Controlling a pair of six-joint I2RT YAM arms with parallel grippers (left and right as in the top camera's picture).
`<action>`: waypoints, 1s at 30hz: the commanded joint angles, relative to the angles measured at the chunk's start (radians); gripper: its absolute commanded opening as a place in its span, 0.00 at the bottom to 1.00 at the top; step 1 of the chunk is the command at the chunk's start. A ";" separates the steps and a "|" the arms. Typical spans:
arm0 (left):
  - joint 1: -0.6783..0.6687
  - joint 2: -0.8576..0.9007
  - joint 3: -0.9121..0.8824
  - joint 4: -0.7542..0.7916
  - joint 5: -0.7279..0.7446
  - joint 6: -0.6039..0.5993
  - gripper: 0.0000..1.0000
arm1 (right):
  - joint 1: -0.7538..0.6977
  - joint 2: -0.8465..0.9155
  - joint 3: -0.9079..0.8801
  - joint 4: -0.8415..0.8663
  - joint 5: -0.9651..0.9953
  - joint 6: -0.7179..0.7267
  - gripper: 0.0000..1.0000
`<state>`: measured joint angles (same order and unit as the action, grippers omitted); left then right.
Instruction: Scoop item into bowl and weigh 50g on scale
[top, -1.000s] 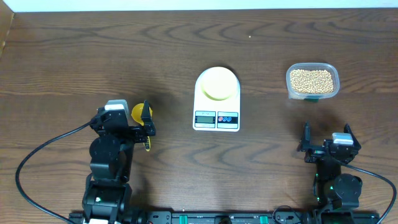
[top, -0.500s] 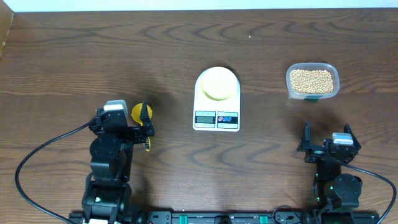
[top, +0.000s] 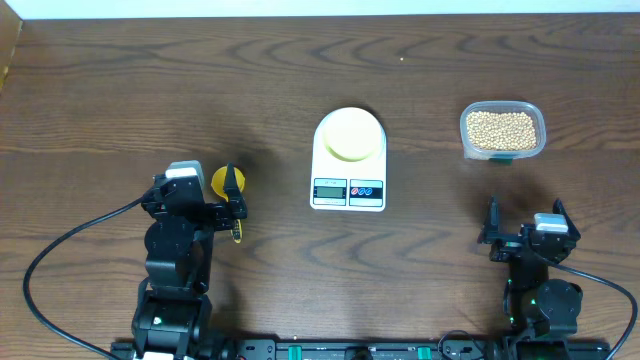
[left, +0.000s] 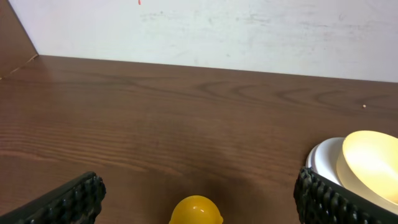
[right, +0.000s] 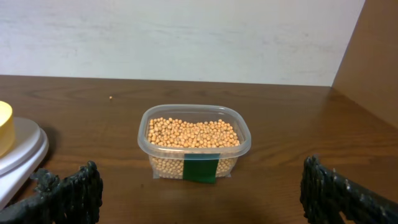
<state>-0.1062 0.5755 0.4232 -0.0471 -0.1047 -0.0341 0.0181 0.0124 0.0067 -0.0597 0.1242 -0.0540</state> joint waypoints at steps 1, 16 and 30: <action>0.005 0.000 0.033 0.008 -0.013 -0.008 0.99 | 0.005 -0.004 -0.001 -0.004 0.003 0.015 0.99; 0.005 0.000 0.033 0.055 -0.019 -0.012 0.99 | 0.005 -0.004 -0.001 -0.004 0.003 0.015 0.99; 0.005 0.000 0.034 0.051 -0.020 -0.013 0.99 | 0.005 -0.004 -0.001 -0.004 0.003 0.015 0.99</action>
<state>-0.1062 0.5755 0.4236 0.0036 -0.1112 -0.0341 0.0181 0.0124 0.0067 -0.0597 0.1242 -0.0540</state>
